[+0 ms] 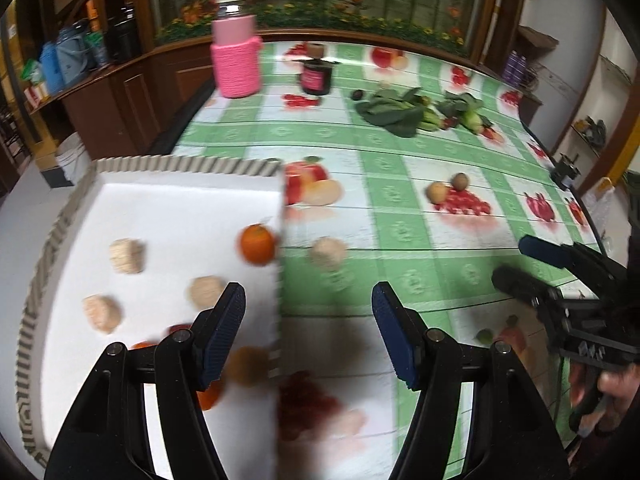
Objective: Organize fruits
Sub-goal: 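Grasp a brown kiwi with the left tool while the right tool grasps another kiwi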
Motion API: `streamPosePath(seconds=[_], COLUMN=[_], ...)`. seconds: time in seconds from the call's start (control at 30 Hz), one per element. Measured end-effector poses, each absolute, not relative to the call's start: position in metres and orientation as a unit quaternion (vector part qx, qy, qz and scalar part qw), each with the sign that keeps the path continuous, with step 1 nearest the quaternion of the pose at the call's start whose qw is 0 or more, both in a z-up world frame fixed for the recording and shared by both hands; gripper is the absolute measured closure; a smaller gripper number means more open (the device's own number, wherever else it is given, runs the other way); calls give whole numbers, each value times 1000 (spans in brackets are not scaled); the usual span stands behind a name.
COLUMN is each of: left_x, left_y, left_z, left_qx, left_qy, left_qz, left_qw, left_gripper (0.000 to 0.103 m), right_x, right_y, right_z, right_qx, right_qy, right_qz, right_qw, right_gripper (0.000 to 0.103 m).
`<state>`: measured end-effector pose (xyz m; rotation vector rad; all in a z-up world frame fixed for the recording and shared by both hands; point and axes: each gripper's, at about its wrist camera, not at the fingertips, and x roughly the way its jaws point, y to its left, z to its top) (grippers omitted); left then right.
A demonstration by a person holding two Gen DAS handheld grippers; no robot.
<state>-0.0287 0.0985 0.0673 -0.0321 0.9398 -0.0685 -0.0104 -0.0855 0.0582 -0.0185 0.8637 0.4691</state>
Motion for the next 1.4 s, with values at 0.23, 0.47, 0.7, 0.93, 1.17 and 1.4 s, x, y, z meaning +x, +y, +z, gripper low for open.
streamPosePath(seconds=[0.23, 0.47, 0.7, 0.93, 1.17, 1.4], left_x=[-5, 15, 35, 54, 74, 96], left_y=[60, 32, 21, 9, -11, -27], left_z=[61, 51, 45, 36, 33, 21], left_qx=[-16, -10, -13, -15, -14, -5], left_qy=[466, 479, 486, 494, 491, 495], left_qz=[-60, -75, -77, -78, -88, -81], left_qw=[883, 874, 871, 866, 867, 865], left_gripper=[38, 38, 38, 38, 38, 46], right_x=[28, 73, 108, 118, 98, 79], right_y=[-128, -133, -122, -118, -144, -162], right_z=[50, 45, 33, 19, 31, 32], right_qx=[-3, -13, -28, -40, -17, 3], right_qy=[425, 426, 438, 449, 437, 436], right_qz=[187, 173, 178, 187, 170, 163], right_qw=[886, 888, 881, 873, 883, 885], right_gripper=[31, 37, 58, 81, 81, 81])
